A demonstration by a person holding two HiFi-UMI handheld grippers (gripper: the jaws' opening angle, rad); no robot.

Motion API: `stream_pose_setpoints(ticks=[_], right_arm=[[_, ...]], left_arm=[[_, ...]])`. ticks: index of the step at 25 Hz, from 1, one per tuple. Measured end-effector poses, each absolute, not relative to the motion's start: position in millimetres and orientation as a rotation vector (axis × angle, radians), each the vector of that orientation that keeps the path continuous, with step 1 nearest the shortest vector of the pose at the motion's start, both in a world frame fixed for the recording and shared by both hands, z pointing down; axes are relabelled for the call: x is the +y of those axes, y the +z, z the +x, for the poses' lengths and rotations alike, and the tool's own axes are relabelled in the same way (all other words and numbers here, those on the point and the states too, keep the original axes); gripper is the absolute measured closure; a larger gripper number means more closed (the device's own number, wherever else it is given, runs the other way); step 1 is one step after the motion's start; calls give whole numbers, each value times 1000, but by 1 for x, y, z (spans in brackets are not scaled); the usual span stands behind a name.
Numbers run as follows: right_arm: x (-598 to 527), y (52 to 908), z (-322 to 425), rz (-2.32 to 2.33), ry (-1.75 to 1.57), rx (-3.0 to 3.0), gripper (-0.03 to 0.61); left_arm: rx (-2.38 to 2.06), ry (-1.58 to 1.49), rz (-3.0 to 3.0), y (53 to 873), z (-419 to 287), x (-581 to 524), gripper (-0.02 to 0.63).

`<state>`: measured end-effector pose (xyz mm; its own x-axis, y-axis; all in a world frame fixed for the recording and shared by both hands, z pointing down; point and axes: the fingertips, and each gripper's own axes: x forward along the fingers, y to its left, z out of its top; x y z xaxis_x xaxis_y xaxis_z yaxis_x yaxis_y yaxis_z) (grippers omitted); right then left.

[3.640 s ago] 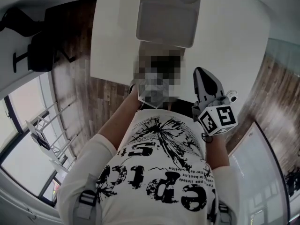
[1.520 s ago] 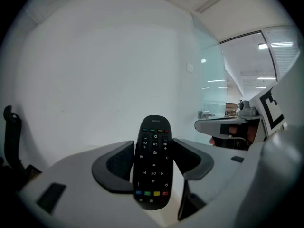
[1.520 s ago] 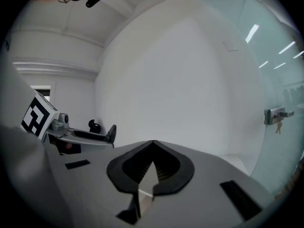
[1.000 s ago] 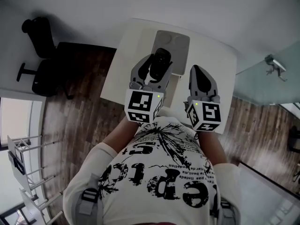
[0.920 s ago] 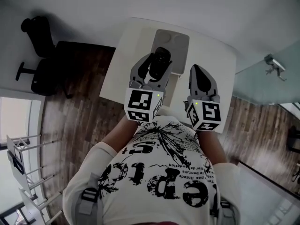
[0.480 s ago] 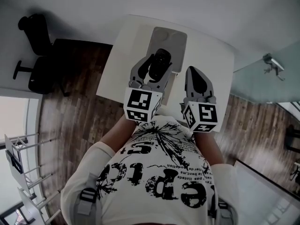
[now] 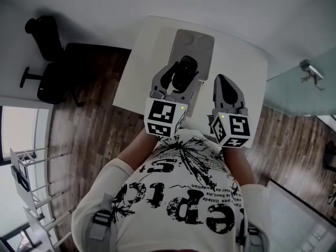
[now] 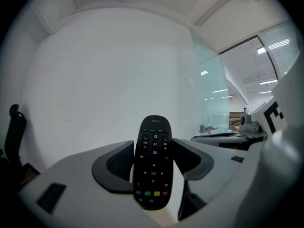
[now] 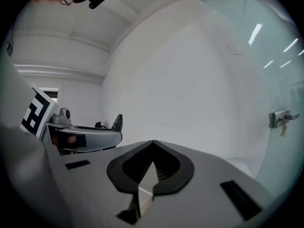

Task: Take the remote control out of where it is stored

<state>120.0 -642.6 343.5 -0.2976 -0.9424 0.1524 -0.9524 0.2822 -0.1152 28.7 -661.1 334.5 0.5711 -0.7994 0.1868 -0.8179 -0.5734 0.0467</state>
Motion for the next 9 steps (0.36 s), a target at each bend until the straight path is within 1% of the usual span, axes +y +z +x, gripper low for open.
stream_pose_setpoints(ticks=[9], right_arm=[[-643, 351, 124, 1816, 278, -2468, 584]], left_arm=[[-1387, 221, 2658, 340, 33, -663, 348]])
